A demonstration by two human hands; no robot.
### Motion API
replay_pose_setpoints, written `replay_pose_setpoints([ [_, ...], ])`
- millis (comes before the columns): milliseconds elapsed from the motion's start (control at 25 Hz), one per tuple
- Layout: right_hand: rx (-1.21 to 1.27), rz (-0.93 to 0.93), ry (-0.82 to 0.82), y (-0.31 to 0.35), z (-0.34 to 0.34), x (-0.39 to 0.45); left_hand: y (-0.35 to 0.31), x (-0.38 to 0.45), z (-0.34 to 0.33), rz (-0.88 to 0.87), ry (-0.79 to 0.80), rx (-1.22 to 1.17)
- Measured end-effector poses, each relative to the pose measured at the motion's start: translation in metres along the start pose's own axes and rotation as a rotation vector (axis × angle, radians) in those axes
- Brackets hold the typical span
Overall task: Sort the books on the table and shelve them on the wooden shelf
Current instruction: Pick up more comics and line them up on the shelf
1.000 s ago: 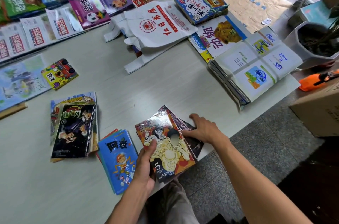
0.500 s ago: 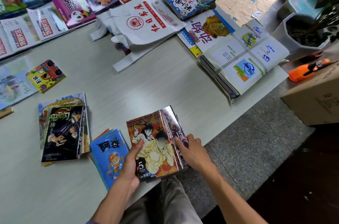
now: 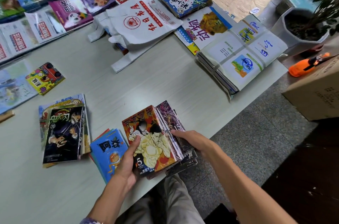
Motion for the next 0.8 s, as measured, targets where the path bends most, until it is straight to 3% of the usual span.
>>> replay_pose_setpoints([
  [240, 0.159, 0.089, -0.142, -0.001, 0.009, -0.018, -0.005, -0.018, -0.016, -0.045, 0.053, 0.032],
  [600, 0.569, 0.509, -0.678, -0.008, 0.037, -0.136, -0.047, -0.063, -0.069, -0.420, 0.202, 0.244],
  [800, 0.577, 0.668, -0.948, -0.039, 0.003, -0.222, -0.031, -0.108, -0.097, -0.448, 0.408, 0.390],
])
Point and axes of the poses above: each hand's wrist, its own x-axis towards the middle knuckle, its own z-axis out of the back of the hand, y = z × x, the point moved 2 cm from there along x, towards the middle knuckle, and after that the axes turned 3 degrees about z, right-handed, at the moved point
